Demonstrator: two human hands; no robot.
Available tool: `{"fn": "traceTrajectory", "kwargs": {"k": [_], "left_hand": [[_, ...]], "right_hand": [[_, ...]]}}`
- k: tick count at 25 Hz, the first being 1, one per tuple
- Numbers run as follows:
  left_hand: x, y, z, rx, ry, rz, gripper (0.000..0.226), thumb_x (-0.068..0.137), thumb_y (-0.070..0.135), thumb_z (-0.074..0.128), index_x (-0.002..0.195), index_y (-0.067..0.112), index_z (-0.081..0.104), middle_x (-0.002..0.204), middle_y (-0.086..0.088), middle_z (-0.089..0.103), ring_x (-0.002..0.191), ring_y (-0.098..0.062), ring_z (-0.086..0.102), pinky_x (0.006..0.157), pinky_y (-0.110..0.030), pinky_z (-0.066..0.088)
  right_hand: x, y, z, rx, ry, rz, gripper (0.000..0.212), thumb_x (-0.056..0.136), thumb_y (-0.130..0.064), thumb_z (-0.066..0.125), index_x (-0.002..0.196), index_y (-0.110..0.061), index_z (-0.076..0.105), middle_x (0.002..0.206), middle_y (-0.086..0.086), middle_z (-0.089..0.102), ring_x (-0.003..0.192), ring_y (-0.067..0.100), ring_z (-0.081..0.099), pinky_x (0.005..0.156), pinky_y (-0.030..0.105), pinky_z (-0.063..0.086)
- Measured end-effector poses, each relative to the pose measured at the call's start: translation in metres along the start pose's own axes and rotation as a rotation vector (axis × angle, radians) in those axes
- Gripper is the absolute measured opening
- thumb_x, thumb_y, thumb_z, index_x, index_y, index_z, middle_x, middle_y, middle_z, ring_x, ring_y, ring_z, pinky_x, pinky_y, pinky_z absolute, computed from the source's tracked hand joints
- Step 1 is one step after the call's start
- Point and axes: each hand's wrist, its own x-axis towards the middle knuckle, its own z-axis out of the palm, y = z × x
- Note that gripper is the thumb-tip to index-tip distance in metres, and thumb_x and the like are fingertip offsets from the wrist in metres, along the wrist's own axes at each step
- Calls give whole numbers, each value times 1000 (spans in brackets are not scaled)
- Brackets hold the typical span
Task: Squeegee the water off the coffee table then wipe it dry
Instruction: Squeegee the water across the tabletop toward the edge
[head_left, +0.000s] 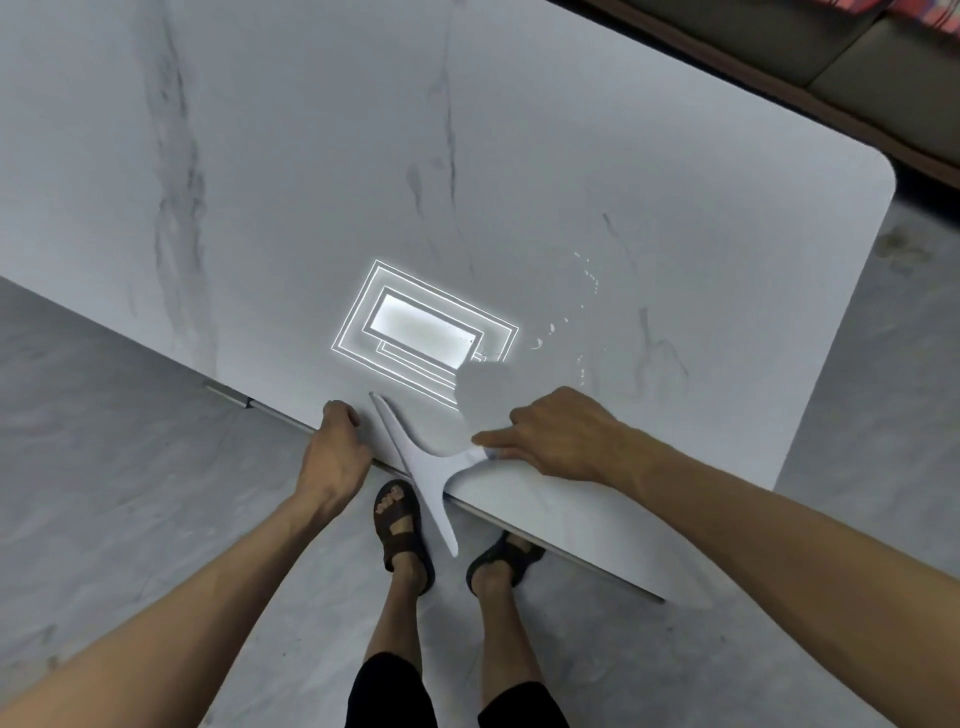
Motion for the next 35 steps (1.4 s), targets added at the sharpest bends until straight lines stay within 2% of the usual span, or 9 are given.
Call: {"fn": "traceTrajectory", "kwargs": {"k": [4, 9, 12, 17, 20, 22, 26, 30, 35], "left_hand": [[-5, 12, 2, -2, -101, 61, 33, 77, -7, 42, 104, 12, 37, 76, -4, 49, 65, -18, 48, 48, -29, 32], [-4, 39, 3, 82, -168, 122, 28, 77, -6, 40, 97, 13, 40, 93, -11, 49, 67, -22, 49, 52, -29, 32], [-5, 60, 2, 140, -208, 125, 24, 81, -1, 40, 102, 12, 45, 90, -7, 52, 72, -23, 50, 58, -31, 35], [-6, 99, -1, 166, -224, 178, 12, 95, 20, 41, 101, 14, 50, 78, -6, 58, 71, -27, 56, 61, -33, 42], [0, 124, -8, 157, -152, 217, 27, 98, 35, 41, 91, 13, 55, 83, -7, 65, 76, -30, 59, 66, -35, 44], [10, 138, -12, 171, -101, 226, 32, 98, 37, 41, 88, 11, 57, 81, -6, 65, 76, -29, 58, 65, -33, 42], [60, 172, -16, 209, -82, 289, 30, 98, 24, 43, 88, 2, 60, 88, -12, 65, 81, -33, 59, 67, -31, 39], [111, 212, -9, 152, -129, 418, 17, 95, 15, 50, 101, 2, 60, 112, -19, 57, 99, -34, 57, 80, -34, 45], [145, 241, 5, 272, -215, 466, 18, 87, 17, 57, 103, 8, 55, 121, -17, 48, 107, -34, 52, 90, -39, 47]], "right_hand": [[-14, 33, -16, 81, 24, 216, 41, 100, -54, 21, 135, -50, 42, 97, -1, 66, 88, 28, 65, 64, 33, 36], [-75, 76, -17, 215, 82, 538, 38, 98, -55, 22, 133, -57, 39, 103, -11, 68, 99, 22, 62, 68, 31, 33], [-130, 89, -10, 234, 106, 709, 39, 99, -57, 20, 133, -58, 38, 108, -11, 70, 95, 24, 64, 66, 32, 36], [-175, 87, -27, 239, 198, 799, 48, 94, -62, 12, 132, -52, 40, 92, -14, 69, 80, 21, 64, 59, 32, 38], [-151, 99, -55, 337, 343, 809, 53, 91, -67, 10, 131, -47, 40, 98, -4, 72, 81, 27, 65, 60, 32, 39], [-116, 121, -76, 459, 381, 871, 52, 96, -63, 17, 136, -41, 42, 113, 5, 69, 97, 35, 63, 71, 35, 43], [-45, 193, -117, 724, 502, 1077, 36, 102, -43, 25, 128, -29, 47, 114, 12, 63, 108, 42, 54, 80, 40, 41], [-4, 267, -151, 780, 642, 1214, 43, 103, -33, 24, 142, -23, 38, 127, 15, 58, 108, 39, 53, 91, 48, 48], [16, 295, -156, 690, 509, 1232, 45, 104, -32, 25, 147, -22, 36, 135, 16, 55, 118, 41, 50, 97, 47, 44]]}}
